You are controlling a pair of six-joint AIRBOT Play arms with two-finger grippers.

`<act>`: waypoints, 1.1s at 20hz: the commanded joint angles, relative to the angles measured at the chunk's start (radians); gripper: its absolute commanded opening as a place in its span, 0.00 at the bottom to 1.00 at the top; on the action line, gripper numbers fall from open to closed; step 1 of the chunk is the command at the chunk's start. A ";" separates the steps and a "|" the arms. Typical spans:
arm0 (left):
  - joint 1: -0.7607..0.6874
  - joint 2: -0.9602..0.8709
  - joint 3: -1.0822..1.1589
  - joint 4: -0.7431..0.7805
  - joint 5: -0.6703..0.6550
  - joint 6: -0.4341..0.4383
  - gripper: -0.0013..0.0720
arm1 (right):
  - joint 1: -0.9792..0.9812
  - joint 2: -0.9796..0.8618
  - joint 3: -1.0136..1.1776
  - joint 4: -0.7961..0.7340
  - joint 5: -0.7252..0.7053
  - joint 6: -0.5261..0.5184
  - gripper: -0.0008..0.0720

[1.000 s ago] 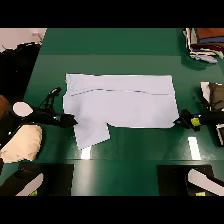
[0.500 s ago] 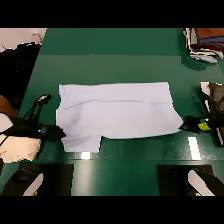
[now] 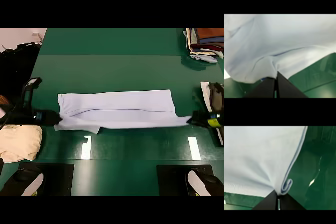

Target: Fold the shirts.

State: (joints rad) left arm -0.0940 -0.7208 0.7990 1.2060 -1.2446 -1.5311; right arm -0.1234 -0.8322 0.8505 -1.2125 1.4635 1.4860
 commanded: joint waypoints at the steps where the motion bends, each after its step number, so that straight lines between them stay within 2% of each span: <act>1: 0.000 -0.173 0.041 0.018 0.227 0.035 0.05 | 0.075 -0.195 0.136 0.010 -0.121 -0.010 0.04; 4: 0.000 -0.346 0.119 0.019 0.316 0.076 0.05 | 0.126 -0.422 0.272 0.018 -0.153 -0.010 0.04; 6: 0.002 -0.455 0.186 0.022 0.350 0.073 0.05 | 0.139 -0.544 0.363 0.018 -0.152 -0.010 0.04; 10: 0.001 -0.607 0.290 0.023 0.374 0.072 0.05 | 0.134 -0.695 0.510 0.053 -0.136 -0.010 0.04; 12: 0.001 -0.626 0.307 0.022 0.377 0.059 0.05 | 0.122 -0.746 0.570 0.099 -0.137 -0.010 0.04; 13: 0.001 -0.624 0.307 0.022 0.381 0.039 0.05 | 0.120 -0.766 0.595 0.128 -0.137 -0.011 0.07; 14: 0.001 -0.623 0.307 0.022 0.378 0.036 0.19 | 0.109 -0.786 0.621 0.153 -0.137 -0.015 0.40; 15: 0.001 -0.622 0.309 0.021 0.369 0.036 0.61 | 0.102 -0.801 0.641 0.175 -0.134 -0.025 0.62; 16: 0.001 -0.621 0.315 0.021 0.343 0.037 0.88 | 0.092 -0.805 0.650 0.193 -0.126 -0.048 0.64; 20: 0.001 -0.621 0.369 0.008 0.181 0.039 0.89 | 0.013 -0.791 0.649 0.192 -0.060 -0.092 0.64; 21: 0.001 -0.621 0.371 0.000 0.169 0.039 0.81 | -0.016 -0.791 0.641 0.192 -0.034 -0.110 0.63; 22: 0.001 -0.621 0.370 -0.013 0.166 0.040 0.42 | -0.043 -0.791 0.624 0.194 -0.018 -0.123 0.64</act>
State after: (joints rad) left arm -0.0929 -1.3396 1.1522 1.2179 -1.0115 -1.4914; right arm -0.1047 -1.6188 1.4834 -1.0328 1.3853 1.4052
